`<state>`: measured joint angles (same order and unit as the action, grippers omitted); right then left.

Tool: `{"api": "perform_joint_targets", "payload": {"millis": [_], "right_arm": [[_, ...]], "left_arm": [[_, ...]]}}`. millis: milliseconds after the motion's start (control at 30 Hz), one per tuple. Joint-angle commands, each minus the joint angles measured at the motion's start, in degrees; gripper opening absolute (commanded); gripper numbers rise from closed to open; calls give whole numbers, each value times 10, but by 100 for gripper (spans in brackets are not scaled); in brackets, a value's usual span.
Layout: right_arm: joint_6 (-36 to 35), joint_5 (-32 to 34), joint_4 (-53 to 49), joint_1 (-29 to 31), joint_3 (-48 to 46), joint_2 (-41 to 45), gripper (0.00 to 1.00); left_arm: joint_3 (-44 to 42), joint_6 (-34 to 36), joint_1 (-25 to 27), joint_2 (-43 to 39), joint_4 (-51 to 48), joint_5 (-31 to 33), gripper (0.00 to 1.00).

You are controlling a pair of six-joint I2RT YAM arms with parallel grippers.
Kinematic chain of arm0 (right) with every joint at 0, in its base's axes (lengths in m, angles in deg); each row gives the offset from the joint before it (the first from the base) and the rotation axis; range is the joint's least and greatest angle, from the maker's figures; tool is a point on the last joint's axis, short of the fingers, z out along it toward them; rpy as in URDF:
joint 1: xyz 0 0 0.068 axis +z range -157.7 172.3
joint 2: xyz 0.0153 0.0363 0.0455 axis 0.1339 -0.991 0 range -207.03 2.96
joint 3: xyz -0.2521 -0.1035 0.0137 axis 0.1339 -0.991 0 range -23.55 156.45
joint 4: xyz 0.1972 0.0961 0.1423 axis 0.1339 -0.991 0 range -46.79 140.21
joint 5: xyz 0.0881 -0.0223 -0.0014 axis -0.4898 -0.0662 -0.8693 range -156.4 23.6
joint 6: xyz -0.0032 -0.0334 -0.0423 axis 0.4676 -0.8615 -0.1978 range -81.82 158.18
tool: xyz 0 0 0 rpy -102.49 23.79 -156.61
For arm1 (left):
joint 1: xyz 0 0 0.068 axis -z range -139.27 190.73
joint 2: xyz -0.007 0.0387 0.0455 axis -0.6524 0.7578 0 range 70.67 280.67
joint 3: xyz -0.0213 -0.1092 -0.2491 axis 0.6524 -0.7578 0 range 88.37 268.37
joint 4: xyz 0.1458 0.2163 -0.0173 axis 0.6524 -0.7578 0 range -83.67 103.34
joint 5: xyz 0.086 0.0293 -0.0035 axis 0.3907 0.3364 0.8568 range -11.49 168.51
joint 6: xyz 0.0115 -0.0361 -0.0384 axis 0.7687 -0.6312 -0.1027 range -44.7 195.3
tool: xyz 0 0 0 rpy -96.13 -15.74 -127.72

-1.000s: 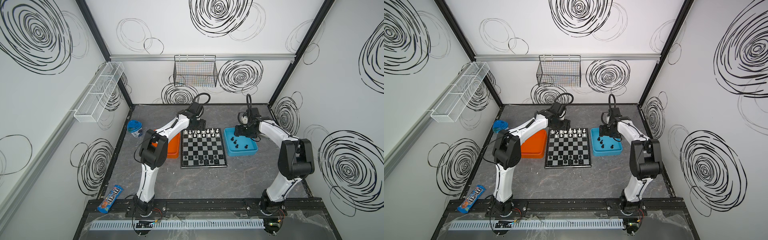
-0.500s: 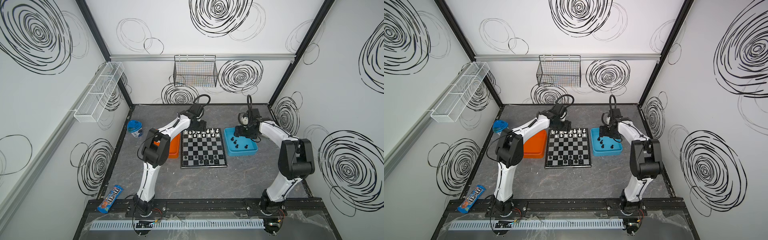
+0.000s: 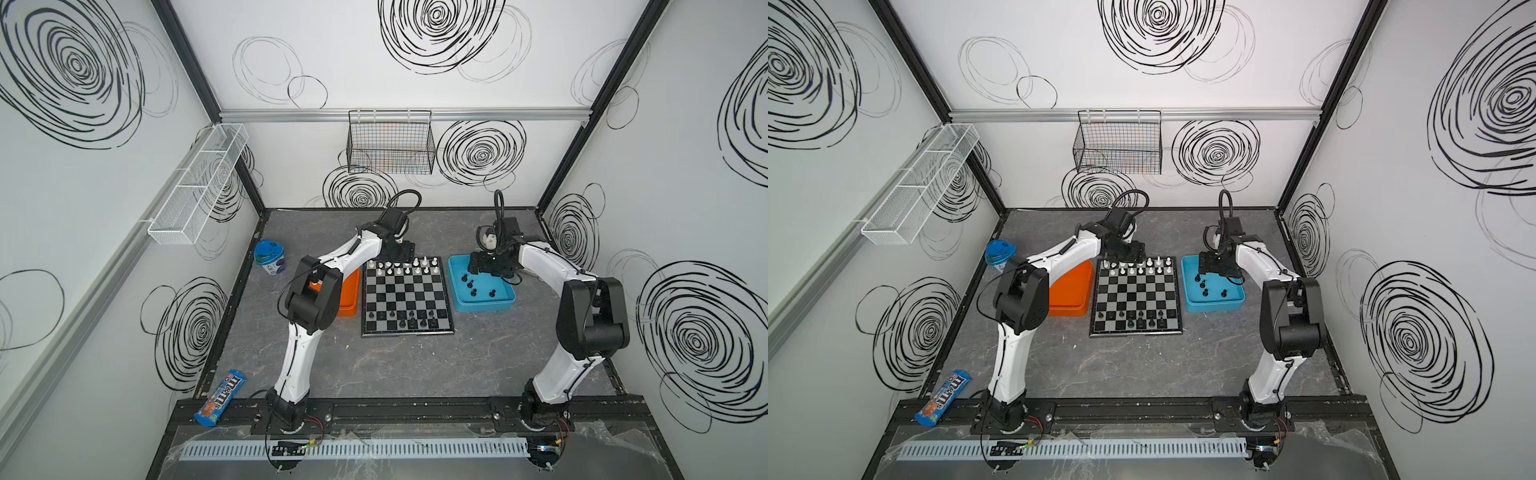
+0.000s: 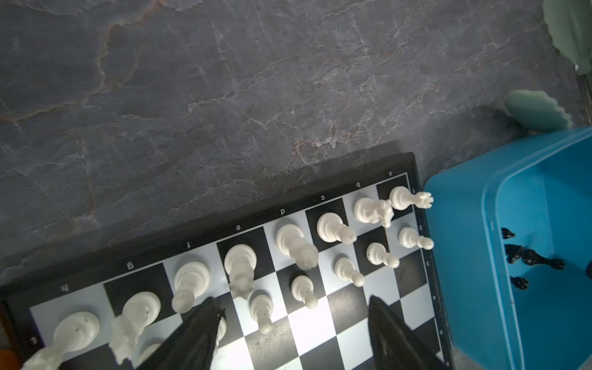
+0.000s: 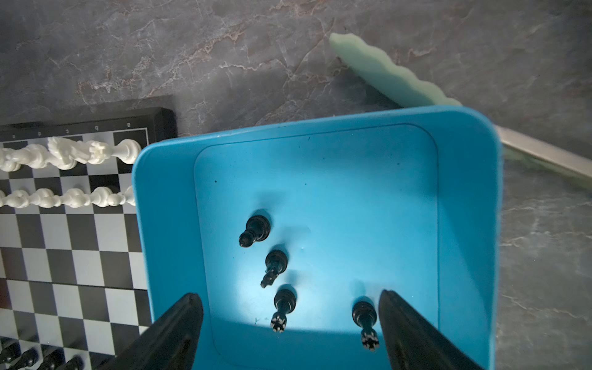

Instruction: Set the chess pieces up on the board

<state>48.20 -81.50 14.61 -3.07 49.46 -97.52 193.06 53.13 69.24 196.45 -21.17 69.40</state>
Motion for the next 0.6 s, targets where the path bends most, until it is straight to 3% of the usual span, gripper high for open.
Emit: {"api": "perform_joint_targets", "payload": {"millis": [0,567], "right_arm": [[-9,-1,1,-4,-7,15,90],[-10,-4,2,-6,-12,16,90]], "left_arm": [[14,-11,4,14,18,-12,77],[17,-19,5,24,31,-24,77]]}}
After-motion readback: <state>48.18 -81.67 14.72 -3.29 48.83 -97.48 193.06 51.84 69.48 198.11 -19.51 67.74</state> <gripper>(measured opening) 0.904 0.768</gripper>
